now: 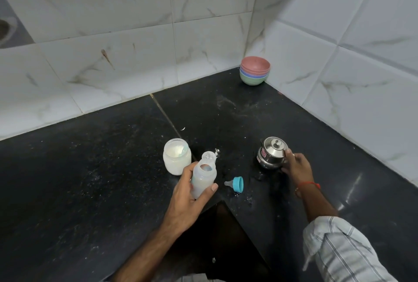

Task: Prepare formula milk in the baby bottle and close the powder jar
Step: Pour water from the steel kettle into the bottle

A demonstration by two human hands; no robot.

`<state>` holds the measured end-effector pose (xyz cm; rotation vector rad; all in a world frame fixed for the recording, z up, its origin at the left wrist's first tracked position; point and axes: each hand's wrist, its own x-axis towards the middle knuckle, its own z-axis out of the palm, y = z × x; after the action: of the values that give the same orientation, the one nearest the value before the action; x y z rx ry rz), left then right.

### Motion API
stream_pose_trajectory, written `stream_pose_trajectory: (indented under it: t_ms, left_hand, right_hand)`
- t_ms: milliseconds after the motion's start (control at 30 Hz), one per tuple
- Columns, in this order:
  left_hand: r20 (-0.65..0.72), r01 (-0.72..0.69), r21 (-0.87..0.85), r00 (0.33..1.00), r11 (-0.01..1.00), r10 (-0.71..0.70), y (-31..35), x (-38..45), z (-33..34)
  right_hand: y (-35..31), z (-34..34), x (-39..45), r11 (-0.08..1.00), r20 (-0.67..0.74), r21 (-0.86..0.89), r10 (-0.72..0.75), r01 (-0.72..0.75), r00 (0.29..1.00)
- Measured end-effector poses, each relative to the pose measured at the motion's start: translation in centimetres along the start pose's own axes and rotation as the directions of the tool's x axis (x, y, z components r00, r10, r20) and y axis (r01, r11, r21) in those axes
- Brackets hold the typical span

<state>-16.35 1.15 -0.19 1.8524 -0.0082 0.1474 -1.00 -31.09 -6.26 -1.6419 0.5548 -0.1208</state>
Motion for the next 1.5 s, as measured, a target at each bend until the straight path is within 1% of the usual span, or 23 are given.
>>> stream_pose_trajectory:
  t_ms: [100,200,333,433,500,567,667,767,900,967,1100,1267,1400,1500]
  left_hand:
    - [-0.001,-0.002,0.018,1.0,1.0,0.002,0.2,-0.2,0.0]
    - [0.007,0.0,0.029,1.0,1.0,0.0,0.5,-0.3,0.1]
    - [0.03,-0.001,0.021,1.0,1.0,0.001,0.6,-0.5,0.4]
    - [0.057,-0.01,0.03,0.998,1.0,0.008,1.0,-0.7,0.9]
    - [0.068,-0.012,0.046,0.998,0.999,0.009,1.2,-0.8,1.2]
    - [0.082,-0.01,0.064,0.997,0.998,0.005,1.4,-1.0,1.6]
    - [0.112,-0.017,0.089,0.994,0.996,0.007,1.8,-1.1,2.2]
    - [0.138,-0.037,0.097,0.99,0.995,0.023,2.6,-1.3,2.6]
    - [0.155,-0.053,0.105,0.987,0.993,0.036,3.2,-1.7,2.8]
    - [0.154,-0.05,0.1,0.987,0.994,0.035,3.4,-1.8,2.8]
    - [0.149,-0.057,0.085,0.988,0.995,0.044,3.8,-2.0,2.7]
    - [0.144,-0.062,0.062,0.988,0.996,0.053,4.1,-2.0,2.4]
    - [0.148,-0.062,0.055,0.988,0.997,0.053,4.1,-2.0,2.2]
    - [0.152,-0.062,0.048,0.987,0.997,0.054,4.0,-2.0,2.1]
  right_hand:
    - [0.8,0.0,-0.9,0.996,-0.052,0.081,-0.036,0.04,0.998]
    - [0.1,0.0,-2.1,0.987,-0.101,0.063,-0.143,0.15,0.985]
    - [-3.2,-0.5,-4.2,0.953,-0.098,0.064,-0.29,0.297,0.952]
    - [-5.7,-1.0,-6.0,0.916,-0.062,0.083,-0.388,0.392,0.92]
    - [-7.0,-1.2,-7.3,0.896,-0.022,0.113,-0.429,0.429,0.903]
    - [-8.6,-1.2,-9.0,0.872,0.045,0.126,-0.481,0.472,0.876]
    - [-11.0,-1.0,-11.8,0.805,0.124,0.099,-0.594,0.585,0.795]
    - [-13.2,-0.9,-14.5,0.719,0.198,0.064,-0.689,0.692,0.698]
    - [-14.8,-0.8,-16.3,0.669,0.269,0.002,-0.716,0.743,0.644]
    - [-15.4,-0.8,-17.0,0.624,0.303,-0.03,-0.738,0.781,0.602]
    - [-16.3,-0.7,-18.2,0.465,0.375,-0.132,-0.794,0.875,0.478]
    - [-17.0,-0.3,-19.1,0.255,0.455,-0.173,-0.836,0.951,0.307]
    - [-17.5,-0.1,-19.8,0.134,0.503,-0.171,-0.84,0.976,0.203]
    - [-17.7,0.0,-19.9,0.069,0.528,-0.178,-0.835,0.982,0.154]
